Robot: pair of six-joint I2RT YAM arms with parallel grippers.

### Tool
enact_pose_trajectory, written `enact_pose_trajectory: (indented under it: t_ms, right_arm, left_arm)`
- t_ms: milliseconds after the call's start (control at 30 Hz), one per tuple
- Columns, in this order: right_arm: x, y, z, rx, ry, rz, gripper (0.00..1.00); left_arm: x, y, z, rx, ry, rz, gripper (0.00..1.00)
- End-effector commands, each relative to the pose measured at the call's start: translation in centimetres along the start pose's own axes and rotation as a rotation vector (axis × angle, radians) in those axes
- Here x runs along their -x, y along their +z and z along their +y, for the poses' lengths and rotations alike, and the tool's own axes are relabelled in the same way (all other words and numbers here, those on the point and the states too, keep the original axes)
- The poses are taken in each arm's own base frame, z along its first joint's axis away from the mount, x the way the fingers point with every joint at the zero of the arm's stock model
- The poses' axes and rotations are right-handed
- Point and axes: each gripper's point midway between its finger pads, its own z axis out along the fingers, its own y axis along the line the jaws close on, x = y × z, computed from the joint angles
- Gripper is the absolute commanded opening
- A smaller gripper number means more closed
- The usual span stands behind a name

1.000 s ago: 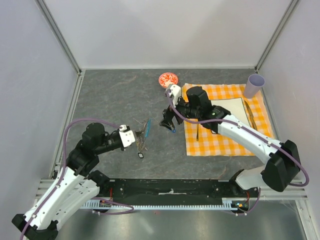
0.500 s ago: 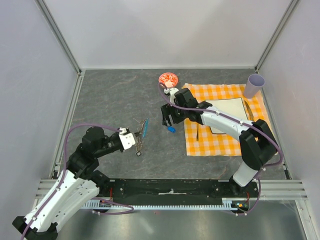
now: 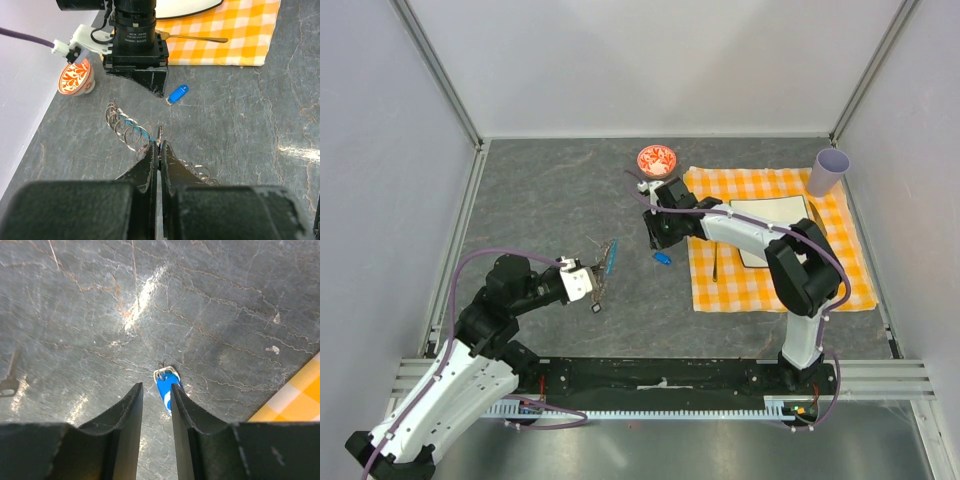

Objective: Put the keys on the keyring

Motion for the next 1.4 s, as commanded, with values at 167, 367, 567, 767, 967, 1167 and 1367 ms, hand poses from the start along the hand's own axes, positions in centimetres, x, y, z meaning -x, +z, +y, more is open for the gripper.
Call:
enact_pose_trajectory:
  t_ms: [167,367,567,767,967,1167,1367]
  right_arm:
    - [-0.5,0.1,0.7,0.104,-0.242,-0.077,0.35]
    - [-1.1,0.6,0.5,0.107,-0.253,-0.186,0.25]
    - [-0.9,0.6,0.8,0.13,-0.262,-0.265,0.25]
    - [-0.5,0.2,0.6,0.115,-0.264,-0.325,0.25]
    - [0.2,0.3,0.8,0.12,-0.262,-0.356,0.26]
    - [-0.1,1.0,0.3,0.103,-0.229,-0.349,0.26]
    - [-0.9,1.6,0.2,0.104,-0.221,-0.323,0.26]
  left_arm:
    - [1.8,0.3,1.2,0.033,0.085,-0.072,0.02]
    - [1.7,0.5,1.2,0.029,0.085,-0.069,0.02]
    - [1.7,0.6,1.2,0.025,0.082,-0.069,0.02]
    - [1.7,0.6,1.1,0.021,0.082,-0.07,0.02]
    - [1.7,0.7,1.1,0.019,0.08,-0.069,0.02]
    - [1.7,0.7,1.1,0.019,0.08,-0.071,0.02]
    - [1.7,0.7,1.0,0.016,0.079,-0.073,0.02]
